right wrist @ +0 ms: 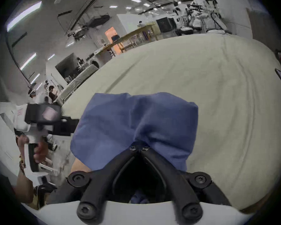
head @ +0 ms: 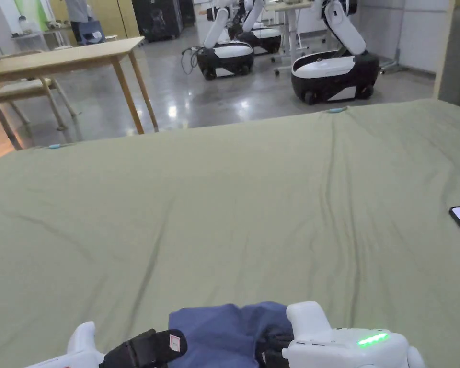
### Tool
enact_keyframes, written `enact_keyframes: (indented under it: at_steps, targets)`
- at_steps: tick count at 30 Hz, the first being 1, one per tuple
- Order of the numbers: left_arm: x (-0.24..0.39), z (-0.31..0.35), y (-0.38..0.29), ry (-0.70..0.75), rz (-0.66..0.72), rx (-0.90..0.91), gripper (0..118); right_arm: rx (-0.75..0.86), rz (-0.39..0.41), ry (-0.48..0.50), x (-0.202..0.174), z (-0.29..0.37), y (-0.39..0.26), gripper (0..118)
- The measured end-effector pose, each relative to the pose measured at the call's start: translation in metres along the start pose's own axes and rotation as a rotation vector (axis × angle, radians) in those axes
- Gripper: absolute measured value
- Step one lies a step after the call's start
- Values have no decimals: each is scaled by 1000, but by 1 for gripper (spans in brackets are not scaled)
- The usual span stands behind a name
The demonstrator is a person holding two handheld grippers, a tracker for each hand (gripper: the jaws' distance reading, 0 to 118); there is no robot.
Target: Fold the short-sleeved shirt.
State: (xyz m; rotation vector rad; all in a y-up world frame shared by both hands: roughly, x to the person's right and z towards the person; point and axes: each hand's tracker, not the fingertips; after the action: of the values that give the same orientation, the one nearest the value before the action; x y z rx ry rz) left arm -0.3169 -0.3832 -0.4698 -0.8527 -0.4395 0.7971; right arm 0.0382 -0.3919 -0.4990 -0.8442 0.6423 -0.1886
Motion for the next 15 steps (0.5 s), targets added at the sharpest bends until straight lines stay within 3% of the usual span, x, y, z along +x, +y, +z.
enact_keyframes:
  at_steps: [1, 5, 8, 9, 10, 11, 13, 15]
  targets:
    - [-5, -9, 2, -51, 13, -37, 113, 3, -8, 2, -2, 0, 2, 0]
    - [-24, -53, 10, -106, 92, -113, 113, 10, -29, 21, 2, 0, 1, 0]
    - [-20, -72, 17, -201, 30, -71, 107, 13, -86, 51, 7, 1, 0, 0]
    - [-16, -75, 19, -171, 49, -88, 87, 13, -99, 56, 8, 1, -1, 0]
    - [-11, -77, 19, -159, 54, -108, 45, 14, -106, 60, 8, 1, -1, 0]
    - [-7, -79, 18, -107, 30, -129, 32, 17, -109, 55, 8, 1, -1, 0]
    - [-5, -82, 16, -15, -108, -126, 31, 20, -113, 58, 7, 1, -2, 0]
    - [0, -75, 19, -59, -62, -128, 31, 27, -123, 56, 6, 0, -2, 1]
